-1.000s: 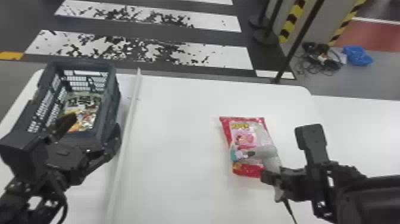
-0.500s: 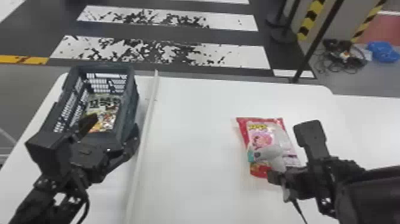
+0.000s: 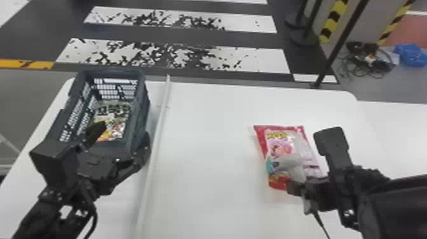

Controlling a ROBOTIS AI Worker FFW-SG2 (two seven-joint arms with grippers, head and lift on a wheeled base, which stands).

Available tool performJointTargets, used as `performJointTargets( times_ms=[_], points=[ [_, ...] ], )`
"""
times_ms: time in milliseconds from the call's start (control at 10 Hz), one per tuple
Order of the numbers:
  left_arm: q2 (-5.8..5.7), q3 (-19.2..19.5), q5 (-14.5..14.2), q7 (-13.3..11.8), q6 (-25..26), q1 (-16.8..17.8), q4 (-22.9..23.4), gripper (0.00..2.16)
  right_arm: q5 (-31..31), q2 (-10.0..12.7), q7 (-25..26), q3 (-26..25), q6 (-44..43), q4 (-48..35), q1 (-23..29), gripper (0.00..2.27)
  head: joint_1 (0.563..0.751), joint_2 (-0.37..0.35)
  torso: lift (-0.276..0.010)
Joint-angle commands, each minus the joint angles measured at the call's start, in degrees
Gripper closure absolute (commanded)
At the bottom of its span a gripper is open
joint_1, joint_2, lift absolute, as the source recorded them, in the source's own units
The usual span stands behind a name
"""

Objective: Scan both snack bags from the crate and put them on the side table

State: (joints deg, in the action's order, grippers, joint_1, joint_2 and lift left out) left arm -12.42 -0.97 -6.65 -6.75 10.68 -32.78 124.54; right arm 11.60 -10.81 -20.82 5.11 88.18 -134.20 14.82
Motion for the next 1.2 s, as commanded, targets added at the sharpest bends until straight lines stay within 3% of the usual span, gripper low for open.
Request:
performJointTargets(
  times_ms=[0,200,700,1100],
  points=[
    [0.03,0.0,0.0,0.0,0.0,-0.1,0.0,0.08,0.0,0.0,0.1,-0.4,-0.5,-0.1,-0.1,2.25,0.695,-0.054,-0.087],
    [0.03,0.0,0.0,0.0,0.0,-0.1,0.0,0.08,-1.4,-0.1,0.2,-5.4,-3.7,3.1,-1.8,2.25,0.695,-0.062,-0.087],
    [0.20,0.1,-0.1,0.0,0.0,-0.4,-0.2,0.08,-6.9,-0.8,1.3,-18.9,-17.7,15.6,-4.0,2.25,0.695,-0.192,-0.087],
    [0.12,0.4,-0.1,-0.1,0.0,-0.4,0.0,0.08,-9.8,-3.5,3.9,-23.8,-30.7,26.2,-5.2,2.25,0.695,-0.287,-0.087]
  ],
)
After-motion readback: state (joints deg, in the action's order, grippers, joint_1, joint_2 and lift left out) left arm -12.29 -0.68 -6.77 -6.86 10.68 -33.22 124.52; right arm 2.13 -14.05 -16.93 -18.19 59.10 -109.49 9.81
